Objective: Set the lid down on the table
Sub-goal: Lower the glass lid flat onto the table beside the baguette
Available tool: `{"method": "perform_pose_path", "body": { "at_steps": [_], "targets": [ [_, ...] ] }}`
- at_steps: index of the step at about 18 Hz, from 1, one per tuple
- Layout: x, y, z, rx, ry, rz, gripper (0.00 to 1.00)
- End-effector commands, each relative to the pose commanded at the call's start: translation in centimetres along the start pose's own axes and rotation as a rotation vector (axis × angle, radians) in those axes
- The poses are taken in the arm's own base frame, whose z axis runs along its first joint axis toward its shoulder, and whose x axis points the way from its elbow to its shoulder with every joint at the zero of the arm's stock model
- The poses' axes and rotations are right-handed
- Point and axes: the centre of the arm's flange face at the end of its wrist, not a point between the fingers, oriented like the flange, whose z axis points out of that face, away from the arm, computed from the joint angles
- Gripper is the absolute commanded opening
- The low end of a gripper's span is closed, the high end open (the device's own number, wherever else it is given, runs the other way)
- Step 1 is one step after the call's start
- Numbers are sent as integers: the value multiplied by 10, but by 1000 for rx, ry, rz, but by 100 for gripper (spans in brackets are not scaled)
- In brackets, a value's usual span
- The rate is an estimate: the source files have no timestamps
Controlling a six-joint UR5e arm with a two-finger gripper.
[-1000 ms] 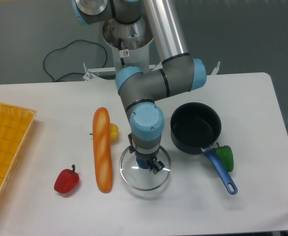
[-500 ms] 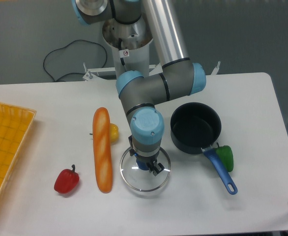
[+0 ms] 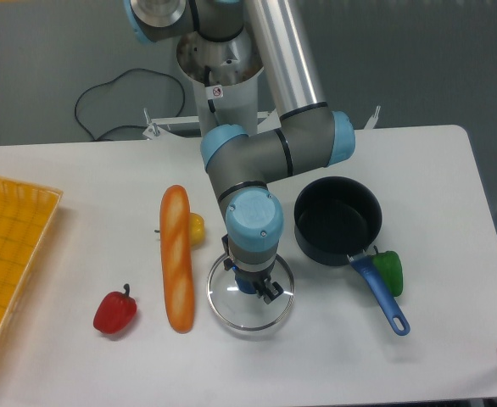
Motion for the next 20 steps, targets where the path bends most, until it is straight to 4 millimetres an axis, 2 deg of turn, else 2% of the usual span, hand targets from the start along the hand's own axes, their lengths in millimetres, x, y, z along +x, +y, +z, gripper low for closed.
{"method": "perform_pose_path", "body": {
  "at_steps": [20],
  "targets": [
    [0,-4,16,-9,23,3,59]
  ]
}}
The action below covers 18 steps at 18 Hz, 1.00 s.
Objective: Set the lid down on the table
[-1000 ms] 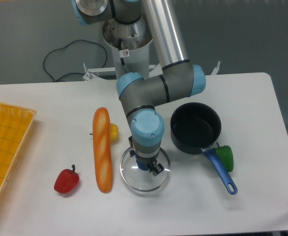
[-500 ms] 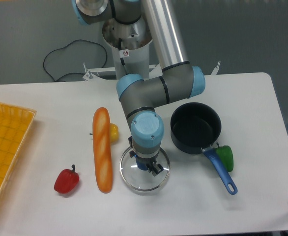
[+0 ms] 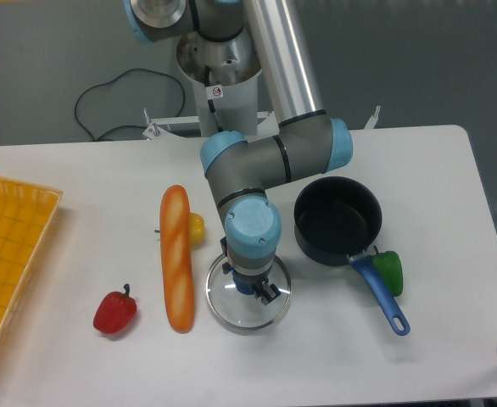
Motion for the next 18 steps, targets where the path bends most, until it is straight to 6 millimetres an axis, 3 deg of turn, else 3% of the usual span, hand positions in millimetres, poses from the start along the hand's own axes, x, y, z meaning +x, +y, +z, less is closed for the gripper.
{"method": "perform_pose_path", "body": {
  "at_steps": [18],
  "targets": [
    [0,-1,3,-2,4,3,61]
  ]
}}
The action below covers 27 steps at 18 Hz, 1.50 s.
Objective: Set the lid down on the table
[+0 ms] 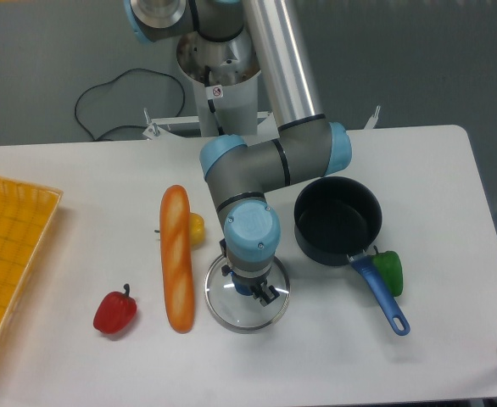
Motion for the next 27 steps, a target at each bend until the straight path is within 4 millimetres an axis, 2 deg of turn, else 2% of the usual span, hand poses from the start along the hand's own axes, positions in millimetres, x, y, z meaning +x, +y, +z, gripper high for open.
{"method": "perform_pose_path", "body": {
  "at_steps": [13,18,20,27],
  "targets": [
    [-2,-3,5,3,-10,0,62],
    [-2,-3,6,3,-9,3,65],
    [-2,-3,6,3,-9,3,69],
    [-2,-3,6,3,-9,5,70]
  ]
}}
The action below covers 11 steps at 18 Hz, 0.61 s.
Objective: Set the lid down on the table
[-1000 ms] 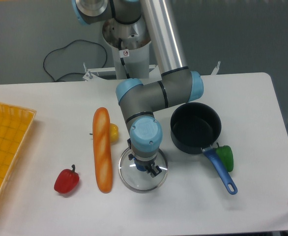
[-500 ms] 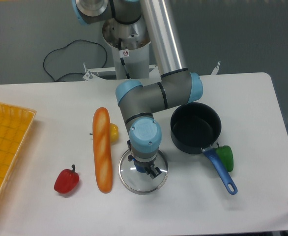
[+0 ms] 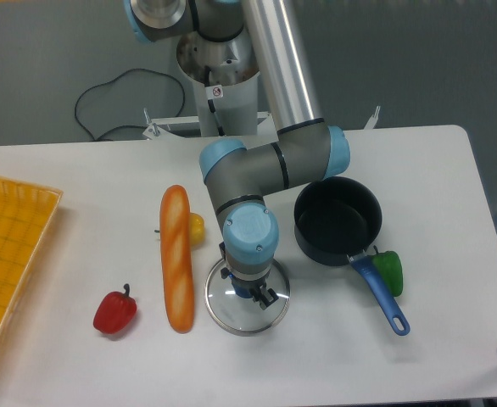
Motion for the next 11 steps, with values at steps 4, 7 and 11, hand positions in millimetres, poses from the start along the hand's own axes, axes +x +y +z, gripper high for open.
{"method": "perform_pose_path", "body": {
  "at_steps": [4,7,11],
  "targets": [
    [-1,0,1,-1,1,2,93],
    [-1,1,-1,1,-1,0,100],
    [-1,0,-2,2,-4,2,100]
  ]
}}
